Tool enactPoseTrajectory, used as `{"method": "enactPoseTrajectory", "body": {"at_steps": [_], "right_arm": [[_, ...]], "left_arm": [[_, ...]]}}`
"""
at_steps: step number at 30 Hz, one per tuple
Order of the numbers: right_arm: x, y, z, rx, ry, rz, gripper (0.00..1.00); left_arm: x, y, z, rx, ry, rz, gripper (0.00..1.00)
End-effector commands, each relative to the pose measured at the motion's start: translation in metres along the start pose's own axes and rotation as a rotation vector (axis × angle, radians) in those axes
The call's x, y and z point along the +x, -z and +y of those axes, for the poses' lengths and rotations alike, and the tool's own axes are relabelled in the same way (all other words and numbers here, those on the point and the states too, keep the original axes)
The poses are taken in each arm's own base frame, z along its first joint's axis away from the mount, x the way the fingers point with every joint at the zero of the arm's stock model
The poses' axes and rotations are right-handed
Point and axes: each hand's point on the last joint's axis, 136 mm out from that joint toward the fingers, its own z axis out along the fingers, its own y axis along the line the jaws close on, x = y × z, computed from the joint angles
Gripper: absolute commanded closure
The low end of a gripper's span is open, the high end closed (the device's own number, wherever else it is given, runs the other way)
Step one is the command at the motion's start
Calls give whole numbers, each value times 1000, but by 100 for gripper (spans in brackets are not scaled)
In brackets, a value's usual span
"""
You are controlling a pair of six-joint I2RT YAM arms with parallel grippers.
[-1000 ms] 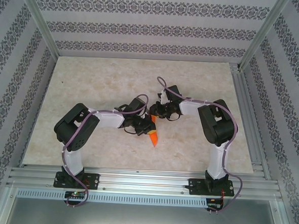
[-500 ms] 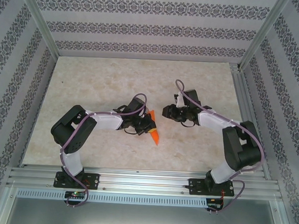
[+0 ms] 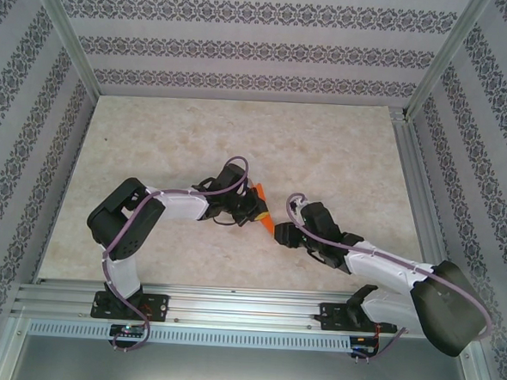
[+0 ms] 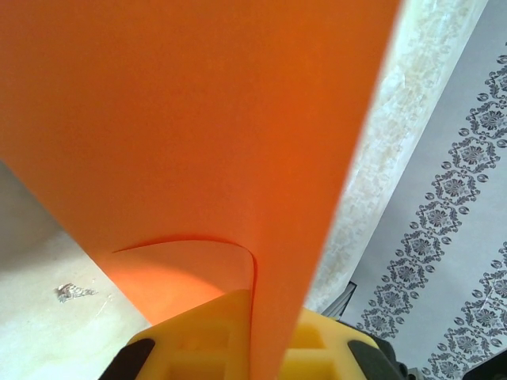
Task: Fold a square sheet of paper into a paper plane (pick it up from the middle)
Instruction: Fold the wing for the fifth time at the center of the table.
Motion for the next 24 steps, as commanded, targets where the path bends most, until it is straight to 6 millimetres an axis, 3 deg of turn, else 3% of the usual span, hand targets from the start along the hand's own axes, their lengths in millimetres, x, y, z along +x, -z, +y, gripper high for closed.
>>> {"method": "enactPoseTrajectory", "body": {"at_steps": [1, 10, 18, 24], "right_arm": [[-13, -6, 3, -5, 65, -64, 66], [-3, -20, 12, -53, 126, -16, 66], [-6, -16, 23, -98, 146, -25, 65], [3, -23, 17, -72, 153, 17, 66]], "left_arm": [[-3, -3, -2, 9, 1, 1, 93], [-4, -9, 2, -8, 5, 19, 93], [-4, -11, 4, -17, 9, 27, 93], [-4, -12, 1, -13, 5, 35, 94]]}}
